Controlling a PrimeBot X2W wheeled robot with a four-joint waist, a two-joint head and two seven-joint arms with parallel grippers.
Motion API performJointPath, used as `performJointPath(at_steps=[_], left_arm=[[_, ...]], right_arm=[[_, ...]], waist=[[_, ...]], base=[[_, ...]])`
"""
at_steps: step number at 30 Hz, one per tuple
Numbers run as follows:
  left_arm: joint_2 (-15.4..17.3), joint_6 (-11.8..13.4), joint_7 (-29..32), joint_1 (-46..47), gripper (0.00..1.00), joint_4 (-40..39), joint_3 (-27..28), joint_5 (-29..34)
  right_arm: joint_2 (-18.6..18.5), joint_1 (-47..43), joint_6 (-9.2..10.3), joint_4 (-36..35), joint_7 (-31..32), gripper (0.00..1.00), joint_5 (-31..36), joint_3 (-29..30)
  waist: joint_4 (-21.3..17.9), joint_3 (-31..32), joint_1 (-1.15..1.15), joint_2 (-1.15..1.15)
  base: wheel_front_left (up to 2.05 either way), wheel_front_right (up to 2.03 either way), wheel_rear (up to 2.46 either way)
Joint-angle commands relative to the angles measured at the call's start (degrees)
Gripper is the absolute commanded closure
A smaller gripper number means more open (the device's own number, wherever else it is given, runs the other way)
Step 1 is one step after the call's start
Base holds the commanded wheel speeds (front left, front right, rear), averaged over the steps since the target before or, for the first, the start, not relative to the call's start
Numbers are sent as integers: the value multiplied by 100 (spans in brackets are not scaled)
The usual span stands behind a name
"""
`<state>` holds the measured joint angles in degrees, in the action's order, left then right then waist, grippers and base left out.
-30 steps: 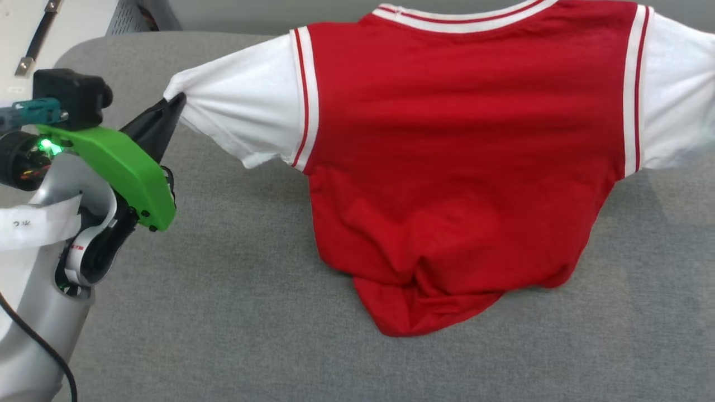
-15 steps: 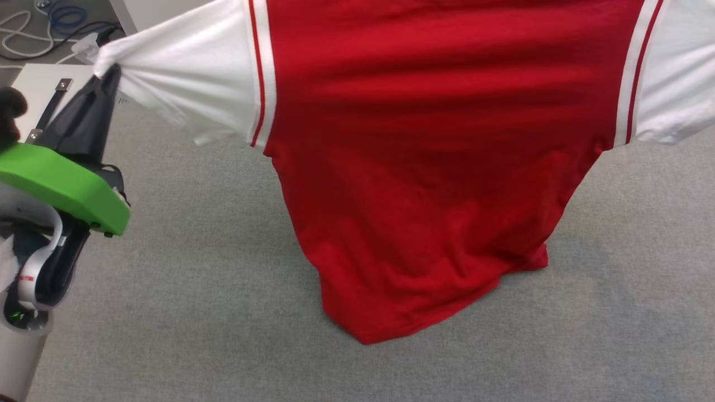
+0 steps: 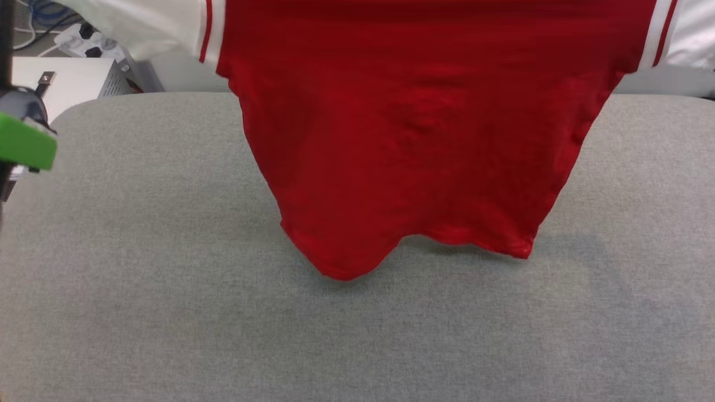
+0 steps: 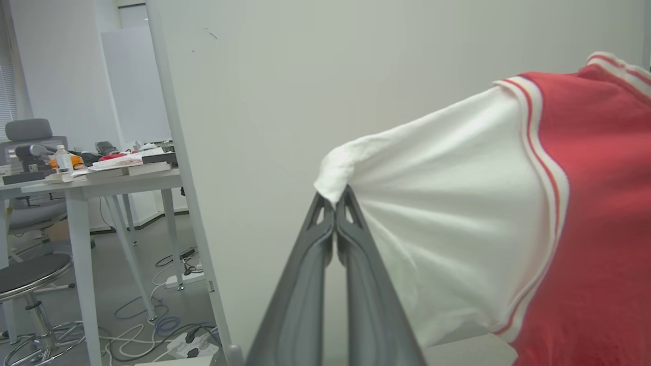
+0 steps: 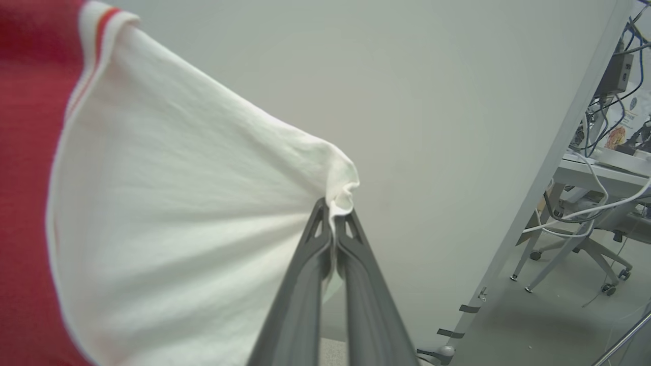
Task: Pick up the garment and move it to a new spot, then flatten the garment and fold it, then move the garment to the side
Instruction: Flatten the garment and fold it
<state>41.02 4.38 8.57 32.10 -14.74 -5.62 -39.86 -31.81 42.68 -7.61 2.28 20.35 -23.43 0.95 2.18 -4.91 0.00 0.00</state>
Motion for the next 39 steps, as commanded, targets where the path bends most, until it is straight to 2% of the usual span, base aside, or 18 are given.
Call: performJointPath(at_steps=[1, 7, 16, 27, 33, 39], left_arm=[[61, -18, 0, 252, 100, 148, 28, 6], [64, -249, 48, 1471, 100, 806, -159, 110], [-160, -595, -192, 3321, 100, 2141, -499, 430], [-621, -866, -788, 5760, 100, 4054, -766, 774], [-930, -967, -1481, 6521, 100, 5097, -887, 906], [-1197, -1097, -2024, 6511, 100, 5824, -1085, 883]], right_arm=[[8, 197, 12, 97, -44, 100, 53, 40], [90, 1311, 12, 695, -293, 100, 318, -162], [224, 3158, 12, 1978, -866, 100, 844, -429], [560, 5361, 12, 3601, -1632, 100, 1652, -104], [813, 6028, 12, 4306, -2196, 100, 2153, 193], [1078, 5926, 12, 4874, -2617, 100, 2367, 193]], waist=[[-23, -230, 0, 0], [-119, -889, 0, 0], [-199, -1953, 0, 0], [-154, -3099, 0, 0], [-59, -3409, 0, 0], [30, -3474, 0, 0]], base=[[0, 0, 0], [0, 0, 0], [0, 0, 0], [0, 0, 0], [0, 0, 0], [0, 0, 0]])
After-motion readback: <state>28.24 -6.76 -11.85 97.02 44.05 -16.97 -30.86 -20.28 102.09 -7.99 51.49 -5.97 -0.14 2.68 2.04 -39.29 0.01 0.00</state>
